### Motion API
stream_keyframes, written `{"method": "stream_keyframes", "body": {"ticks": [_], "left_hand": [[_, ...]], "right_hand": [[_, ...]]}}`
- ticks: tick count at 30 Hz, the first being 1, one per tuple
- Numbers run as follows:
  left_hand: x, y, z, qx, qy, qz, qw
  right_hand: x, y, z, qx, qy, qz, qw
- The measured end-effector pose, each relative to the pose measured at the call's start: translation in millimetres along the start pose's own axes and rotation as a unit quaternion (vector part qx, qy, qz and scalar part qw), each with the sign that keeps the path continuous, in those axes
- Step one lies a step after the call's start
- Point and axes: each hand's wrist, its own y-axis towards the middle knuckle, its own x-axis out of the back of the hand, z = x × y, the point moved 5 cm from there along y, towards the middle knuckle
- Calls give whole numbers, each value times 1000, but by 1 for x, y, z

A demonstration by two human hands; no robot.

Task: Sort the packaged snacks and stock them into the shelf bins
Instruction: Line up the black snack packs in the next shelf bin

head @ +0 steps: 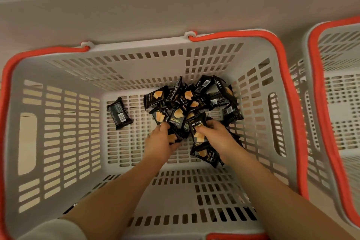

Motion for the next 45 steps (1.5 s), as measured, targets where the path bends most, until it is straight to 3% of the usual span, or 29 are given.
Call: {"method": "stream_keyframes", "body": {"ticks": [4, 7, 9, 11, 13, 15, 17, 24, 27, 30, 32, 35, 37, 39, 42, 45], "left_hand": [[-5, -6, 13, -5, 38, -6, 999], [-2, -11, 19, 45, -134, 5, 990], [-3, -13, 21, 126, -355, 73, 923], [-3, -18, 17, 211, -538, 130, 806], [3, -18, 12, 250, -648, 130, 707], [8, -18, 4, 253, -705, 125, 651], [9, -20, -5, 238, -724, 126, 635], [11, -27, -24, 156, -724, 112, 663], [13, -30, -20, 143, -711, 112, 679], [26, -28, -14, 118, -640, 153, 744], [41, -21, -10, 62, -535, 204, 817], [61, -14, -14, -75, -263, 266, 924], [65, -12, -23, -175, -50, 248, 951], [67, -13, -29, -231, 67, 219, 946], [77, -10, -20, -231, 63, 221, 945], [97, -8, -5, -125, -117, 226, 959]], "right_hand": [[0, 2, -3, 5, 2, -8, 1000], [-2, 1, -3, 22, -14, -5, 1000], [-3, 1, -2, 36, -11, -5, 999], [-1, 1, 1, 50, -6, -14, 999], [4, 2, 4, 63, -4, -37, 997], [9, 3, 6, 62, 0, -60, 996], [10, 3, 6, 51, 5, -62, 997], [-13, -7, 8, 69, -9, 64, 995], [-15, -11, 11, 125, -88, 95, 984], [-18, -14, 13, 174, -167, 103, 965], [-18, -15, 15, 189, -224, 111, 950], [-21, -16, 15, 203, -347, 125, 907], [-24, -17, 11, 184, -359, 144, 904], [-25, -18, 9, 163, -310, 163, 922], [-19, -18, 14, 152, -206, 135, 957], [-2, -16, 23, 136, -68, 33, 988]]}}
